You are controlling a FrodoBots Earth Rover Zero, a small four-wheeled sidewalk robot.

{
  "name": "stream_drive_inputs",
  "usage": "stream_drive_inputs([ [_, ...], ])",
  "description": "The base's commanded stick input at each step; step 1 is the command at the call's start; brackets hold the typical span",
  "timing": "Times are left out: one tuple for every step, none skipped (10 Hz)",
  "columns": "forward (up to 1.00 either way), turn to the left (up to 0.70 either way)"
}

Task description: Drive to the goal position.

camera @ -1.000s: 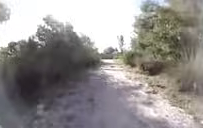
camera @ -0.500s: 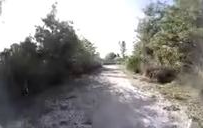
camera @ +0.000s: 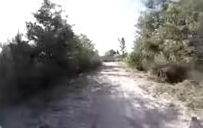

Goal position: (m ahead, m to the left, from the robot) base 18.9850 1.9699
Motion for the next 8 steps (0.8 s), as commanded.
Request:
stream_drive_inputs([
  [0.85, 0.00],
  [0.85, 0.00],
  [0.85, -0.08],
  [0.85, -0.19],
  [0.85, -0.29],
  [0.85, -0.14],
  [0.85, -0.22],
  [0.85, -0.20],
])
